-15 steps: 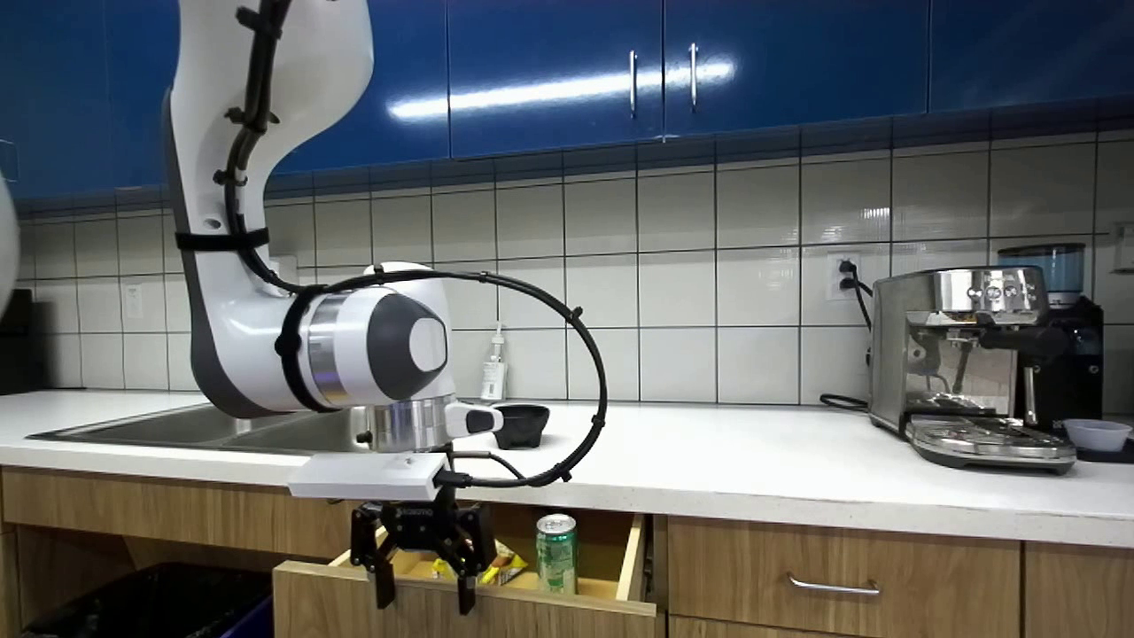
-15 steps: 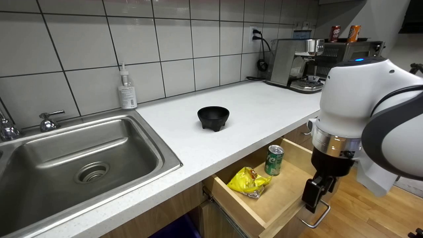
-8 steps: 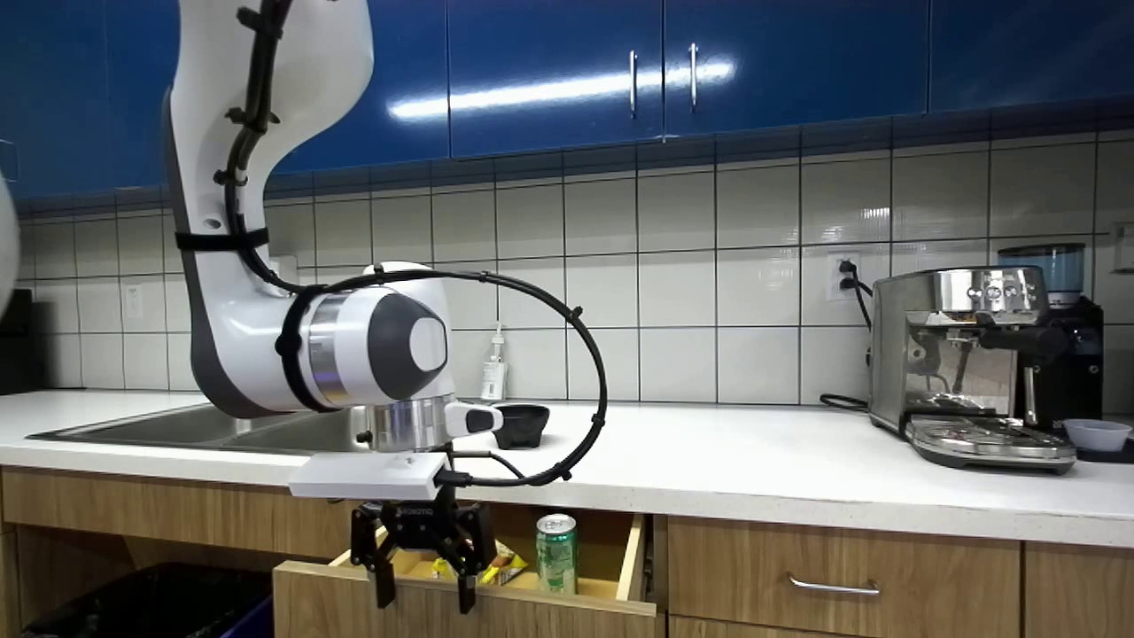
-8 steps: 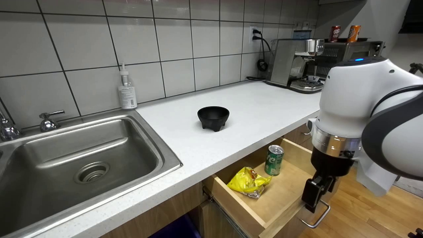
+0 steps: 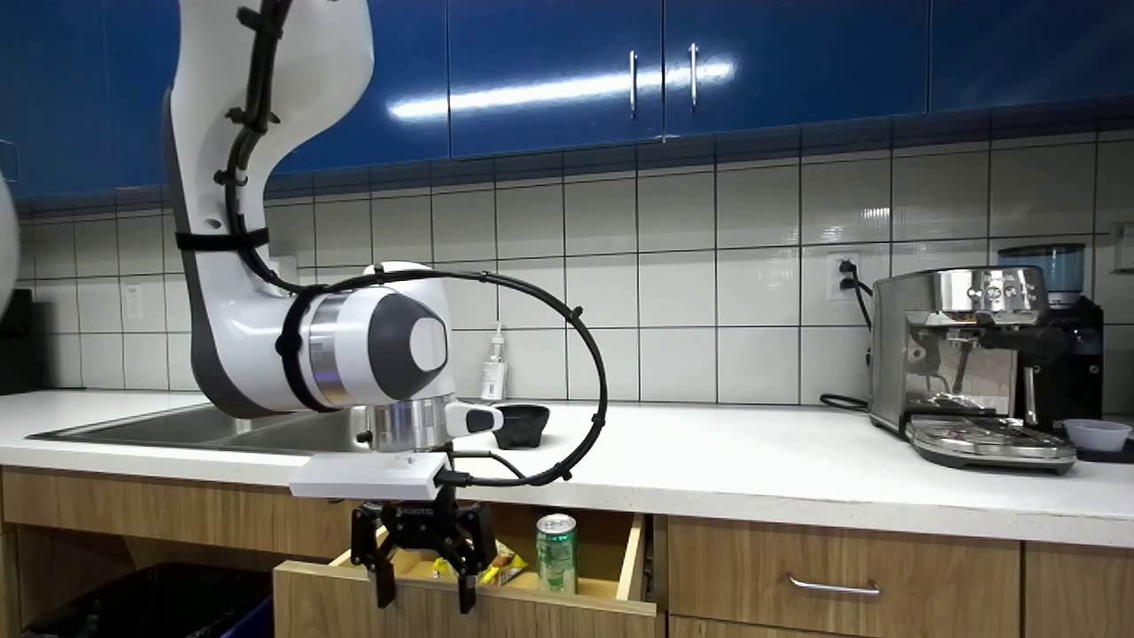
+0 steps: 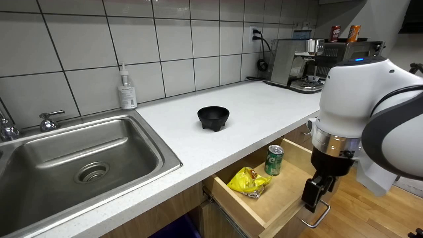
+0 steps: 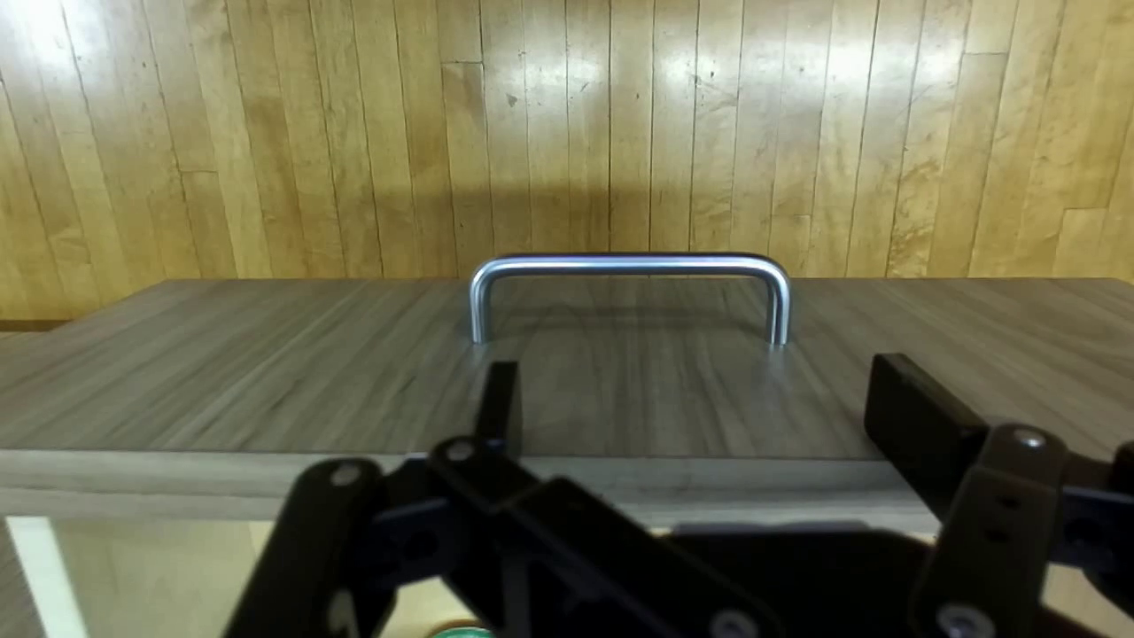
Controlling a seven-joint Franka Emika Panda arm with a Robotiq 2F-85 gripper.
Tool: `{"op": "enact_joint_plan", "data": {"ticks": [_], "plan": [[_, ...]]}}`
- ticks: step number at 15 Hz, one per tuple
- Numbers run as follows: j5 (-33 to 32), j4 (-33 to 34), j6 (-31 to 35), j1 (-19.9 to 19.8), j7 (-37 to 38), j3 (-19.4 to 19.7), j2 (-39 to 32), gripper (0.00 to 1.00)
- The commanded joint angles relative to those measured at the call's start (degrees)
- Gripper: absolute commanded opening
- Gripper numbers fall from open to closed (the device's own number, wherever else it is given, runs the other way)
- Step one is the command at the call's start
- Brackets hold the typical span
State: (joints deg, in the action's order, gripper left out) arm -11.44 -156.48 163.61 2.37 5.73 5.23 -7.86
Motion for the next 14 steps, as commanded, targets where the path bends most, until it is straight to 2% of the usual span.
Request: {"op": "enact_joint_plan", "data": {"ticks": [1,9,10,14], "plan": [[0.0,0.1,-0.1,-0.4,0.0,-0.3,0.0,1.00],[-3.4,-4.3,2.2,1.7,3.2,0.3,2.1,1.00],[-2.9,-2.6,2.0,1.8,3.0,0.0,0.6,1.00],[-3.0,-2.4,3.3,1.8,2.3,0.2,0.5,1.00]]}}
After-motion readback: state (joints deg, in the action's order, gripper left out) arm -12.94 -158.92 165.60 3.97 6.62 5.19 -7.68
